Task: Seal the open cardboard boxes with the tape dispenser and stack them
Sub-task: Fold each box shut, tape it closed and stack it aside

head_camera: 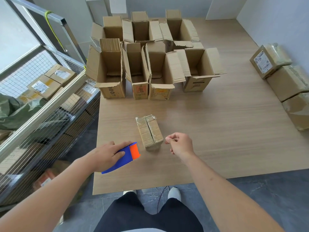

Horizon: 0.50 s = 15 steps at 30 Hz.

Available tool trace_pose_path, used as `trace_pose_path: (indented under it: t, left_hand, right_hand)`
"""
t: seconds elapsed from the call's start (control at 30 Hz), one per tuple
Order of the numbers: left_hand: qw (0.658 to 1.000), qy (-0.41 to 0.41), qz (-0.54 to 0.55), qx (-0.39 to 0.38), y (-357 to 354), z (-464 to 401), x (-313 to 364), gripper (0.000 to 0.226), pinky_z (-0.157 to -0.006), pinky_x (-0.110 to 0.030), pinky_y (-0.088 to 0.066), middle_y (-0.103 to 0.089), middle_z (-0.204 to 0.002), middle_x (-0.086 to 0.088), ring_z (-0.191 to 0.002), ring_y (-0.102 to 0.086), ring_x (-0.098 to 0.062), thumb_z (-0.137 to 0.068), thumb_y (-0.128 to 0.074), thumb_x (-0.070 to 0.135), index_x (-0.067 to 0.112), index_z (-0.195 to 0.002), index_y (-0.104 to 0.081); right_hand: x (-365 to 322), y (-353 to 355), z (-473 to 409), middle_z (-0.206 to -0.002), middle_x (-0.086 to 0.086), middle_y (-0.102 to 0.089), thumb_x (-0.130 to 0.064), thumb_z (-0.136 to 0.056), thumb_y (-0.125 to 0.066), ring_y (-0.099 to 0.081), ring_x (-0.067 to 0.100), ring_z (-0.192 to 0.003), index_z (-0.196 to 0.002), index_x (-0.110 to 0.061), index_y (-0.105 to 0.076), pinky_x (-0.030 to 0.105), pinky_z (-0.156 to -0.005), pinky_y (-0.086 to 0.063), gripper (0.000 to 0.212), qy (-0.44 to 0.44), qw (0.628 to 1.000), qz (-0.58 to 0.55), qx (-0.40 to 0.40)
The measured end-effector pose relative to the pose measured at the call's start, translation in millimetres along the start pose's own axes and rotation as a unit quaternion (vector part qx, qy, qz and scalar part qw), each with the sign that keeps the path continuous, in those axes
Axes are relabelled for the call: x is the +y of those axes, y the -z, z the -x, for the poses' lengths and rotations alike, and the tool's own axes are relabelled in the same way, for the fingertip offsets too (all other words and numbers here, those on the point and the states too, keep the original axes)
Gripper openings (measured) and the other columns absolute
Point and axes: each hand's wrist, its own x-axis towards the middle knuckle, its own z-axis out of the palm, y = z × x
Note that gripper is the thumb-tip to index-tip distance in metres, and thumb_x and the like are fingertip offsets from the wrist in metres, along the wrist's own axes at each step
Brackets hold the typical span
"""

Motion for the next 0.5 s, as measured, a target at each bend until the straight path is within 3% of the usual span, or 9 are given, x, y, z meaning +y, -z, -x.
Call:
trace_pose_path:
  t: [0.2,0.37,0.43,0.5]
  left_hand:
    - [1.000,0.017,-0.024,-0.005,-5,-13,11,0.051,-0.082,-0.037,-0.044,-0.049,-0.101,0.005,-0.087,-0.054,-0.015,-0.106,-0.029,0.049,0.079,-0.140,-0.006]
    - [0.999,0.018,-0.029,0.002,-9,-20,17,0.051,-0.080,-0.035,-0.036,-0.047,-0.098,0.003,-0.085,-0.048,-0.012,-0.107,-0.029,0.046,0.072,-0.146,-0.010]
    - [0.999,0.017,-0.029,0.003,-11,-22,19,0.051,-0.079,-0.035,-0.034,-0.046,-0.097,0.003,-0.084,-0.046,-0.011,-0.108,-0.029,0.045,0.071,-0.147,-0.011]
    - [0.999,0.018,-0.035,0.005,-12,-22,19,0.051,-0.080,-0.035,-0.035,-0.046,-0.096,0.003,-0.084,-0.046,-0.012,-0.108,-0.029,0.046,0.071,-0.147,-0.010]
  right_hand:
    - [16,-7,-15,-0.083,-0.010,-0.078,-0.018,-0.096,-0.067,-0.054,0.009,-0.049,-0.089,-0.016,-0.071,0.019,-0.046,-0.045,0.008,-0.013,0.998,-0.016,-0.051]
    - [20,-13,-26,-0.087,-0.015,-0.072,-0.030,-0.099,-0.059,-0.063,0.009,-0.078,-0.097,-0.032,-0.065,0.027,-0.065,-0.051,0.006,0.041,0.995,0.044,-0.081]
    - [21,-18,-26,-0.099,-0.017,-0.065,-0.038,-0.101,-0.049,-0.062,0.008,-0.087,-0.114,-0.044,-0.057,0.029,-0.074,-0.049,0.017,0.051,0.990,0.080,-0.107]
    - [24,-24,-28,-0.117,-0.009,-0.063,-0.036,-0.101,-0.045,-0.063,0.019,-0.105,-0.142,-0.048,-0.043,0.037,-0.092,-0.051,0.043,0.020,0.990,0.079,-0.118]
